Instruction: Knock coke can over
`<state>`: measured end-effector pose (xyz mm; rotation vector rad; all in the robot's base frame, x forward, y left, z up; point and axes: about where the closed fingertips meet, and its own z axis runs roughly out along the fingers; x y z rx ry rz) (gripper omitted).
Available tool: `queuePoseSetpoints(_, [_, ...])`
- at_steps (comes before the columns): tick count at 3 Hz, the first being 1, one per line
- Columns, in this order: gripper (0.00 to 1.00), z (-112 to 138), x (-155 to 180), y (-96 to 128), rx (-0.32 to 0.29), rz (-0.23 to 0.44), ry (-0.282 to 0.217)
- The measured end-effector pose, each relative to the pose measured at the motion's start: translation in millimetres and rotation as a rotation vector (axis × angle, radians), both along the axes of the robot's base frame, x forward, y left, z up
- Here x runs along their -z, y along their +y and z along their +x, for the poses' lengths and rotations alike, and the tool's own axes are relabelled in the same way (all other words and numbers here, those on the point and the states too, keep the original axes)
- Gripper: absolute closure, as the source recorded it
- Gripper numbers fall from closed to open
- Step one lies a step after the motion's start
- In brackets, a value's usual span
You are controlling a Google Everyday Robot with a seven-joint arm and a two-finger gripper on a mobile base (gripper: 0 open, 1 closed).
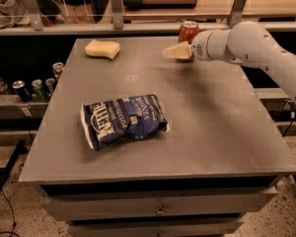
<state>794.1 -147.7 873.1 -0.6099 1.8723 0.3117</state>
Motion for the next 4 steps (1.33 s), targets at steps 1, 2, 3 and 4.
queuePoseSetpoints(1, [0.41, 0.3, -0.3, 0.2, -0.003, 0.008, -0.006])
queuePoseSetpoints(2, [0.64, -0.3, -1.7, -1.8, -0.004, 0.011, -0.01])
queuePoseSetpoints(3, [0.87, -1.9, -3.0, -5.1, -0.009, 0.01, -0.016])
queuePoseSetpoints(4, [1.0, -3.8, -10.6, -15.3, -0.021, -0.004, -0.037])
